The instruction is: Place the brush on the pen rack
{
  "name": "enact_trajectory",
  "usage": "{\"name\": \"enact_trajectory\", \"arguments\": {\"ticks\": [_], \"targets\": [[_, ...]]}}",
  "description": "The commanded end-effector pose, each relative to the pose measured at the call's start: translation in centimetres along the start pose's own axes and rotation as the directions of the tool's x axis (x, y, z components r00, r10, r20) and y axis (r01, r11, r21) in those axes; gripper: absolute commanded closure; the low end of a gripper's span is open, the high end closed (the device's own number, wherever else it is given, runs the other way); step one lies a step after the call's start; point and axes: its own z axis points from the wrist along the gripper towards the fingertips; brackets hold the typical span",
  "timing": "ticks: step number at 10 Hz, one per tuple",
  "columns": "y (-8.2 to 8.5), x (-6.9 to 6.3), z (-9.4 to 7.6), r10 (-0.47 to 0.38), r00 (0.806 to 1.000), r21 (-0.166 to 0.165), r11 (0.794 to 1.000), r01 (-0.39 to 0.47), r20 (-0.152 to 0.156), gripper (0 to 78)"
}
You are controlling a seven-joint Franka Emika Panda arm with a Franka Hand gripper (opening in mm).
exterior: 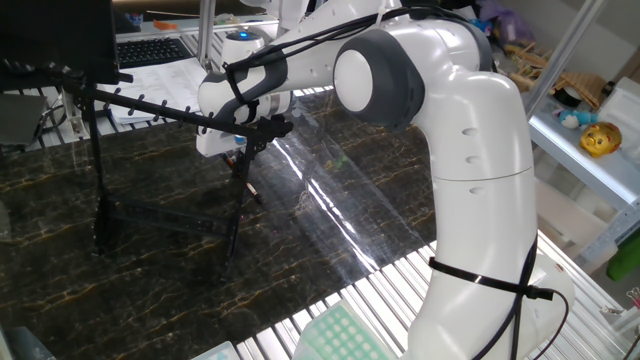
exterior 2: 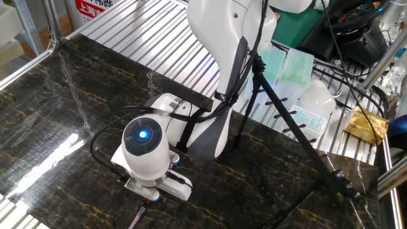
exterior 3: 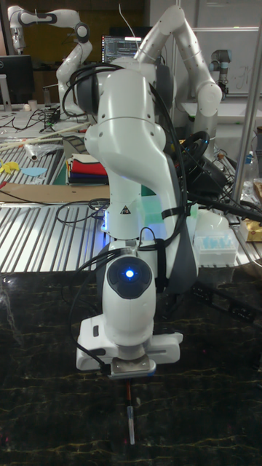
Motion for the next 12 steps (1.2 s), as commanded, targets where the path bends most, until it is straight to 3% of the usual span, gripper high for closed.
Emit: {"name": "enact_trajectory", "arguments": {"ticks": [1,4,5,10,12], "targets": [[0.0,-0.1,-0.2,0.001,1.0,0.002,1.0,-0.001,0.004,75.5],[0.0,-0.1,-0.2,0.001,1.0,0.002,1.0,-0.001,0.004,75.5],[0.6,0.2,-3.5,0.079,0.997,0.013,0.997,-0.079,-0.021,75.5],[1.1,1.2,-5.8,0.129,0.991,0.01,0.992,-0.129,-0.038,75.5],[1.4,1.6,-7.1,0.187,0.977,-0.003,0.982,-0.188,-0.104,75.5]]}}
